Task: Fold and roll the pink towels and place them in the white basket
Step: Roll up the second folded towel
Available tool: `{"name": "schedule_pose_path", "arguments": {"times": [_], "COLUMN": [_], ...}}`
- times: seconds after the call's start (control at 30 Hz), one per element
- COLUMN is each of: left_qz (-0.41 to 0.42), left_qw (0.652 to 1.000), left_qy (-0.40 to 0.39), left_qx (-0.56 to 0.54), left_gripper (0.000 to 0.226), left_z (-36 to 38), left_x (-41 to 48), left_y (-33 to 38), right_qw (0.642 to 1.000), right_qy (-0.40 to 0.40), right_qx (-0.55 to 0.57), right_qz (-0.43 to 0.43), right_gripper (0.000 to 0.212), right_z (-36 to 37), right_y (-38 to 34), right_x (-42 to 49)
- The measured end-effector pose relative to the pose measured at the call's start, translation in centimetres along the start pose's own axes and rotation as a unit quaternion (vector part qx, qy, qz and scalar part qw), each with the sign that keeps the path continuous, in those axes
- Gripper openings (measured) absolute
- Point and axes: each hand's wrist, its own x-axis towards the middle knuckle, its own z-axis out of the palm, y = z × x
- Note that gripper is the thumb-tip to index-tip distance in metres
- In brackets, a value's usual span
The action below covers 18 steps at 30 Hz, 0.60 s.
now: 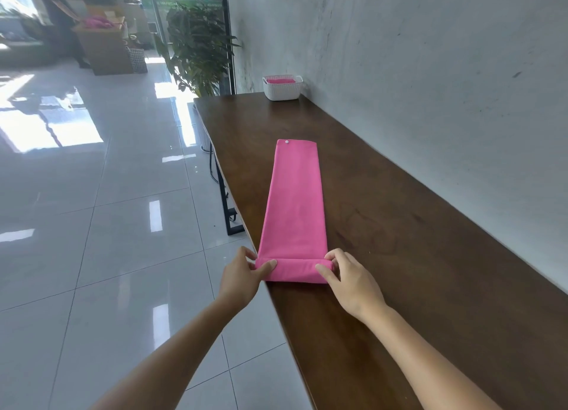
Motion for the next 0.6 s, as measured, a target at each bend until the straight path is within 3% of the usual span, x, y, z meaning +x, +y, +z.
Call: {"name": "schedule_pose_path", "arguments": {"times": [0.1, 0.17, 0.37, 0.47, 0.6], "left_qz": [-0.019, -0.013, 0.169, 0.214, 0.203], "left_qw": [1.0, 0.998, 0.981, 0.969, 0.971], "left_qy": [0.017, 0.037, 0.064, 0.046, 0.041], "left_qx": [0.018, 0.039, 0.07, 0.112, 0.117], "left_gripper": [0.053, 0.052, 0.021, 0.027, 0.037], "left_z": [-0.1, 0.0, 0.2, -0.3, -0.5], "left_x": [0.7, 0.7, 0.3, 0.2, 1.0], "left_y": [0.6, 1.1, 0.3, 0.0, -0.3], "right_qw": [0.999, 0.999, 0.997, 0.99, 0.983], "right_qy": [-0.022, -0.022, -0.049, -0.079, -0.107], "right_qx": [-0.036, -0.04, 0.0, 0.05, 0.069], "right_qz": [-0.006, 0.002, 0.057, 0.102, 0.134], "right_gripper": [0.05, 0.047, 0.043, 0.048, 0.051], "right_z": [0.4, 0.6, 0.3, -0.1, -0.3], "right_y": [0.4, 0.4, 0.0, 0.1, 0.1], "right_x": [-0.2, 0.1, 1.8, 3.1, 4.6]}}
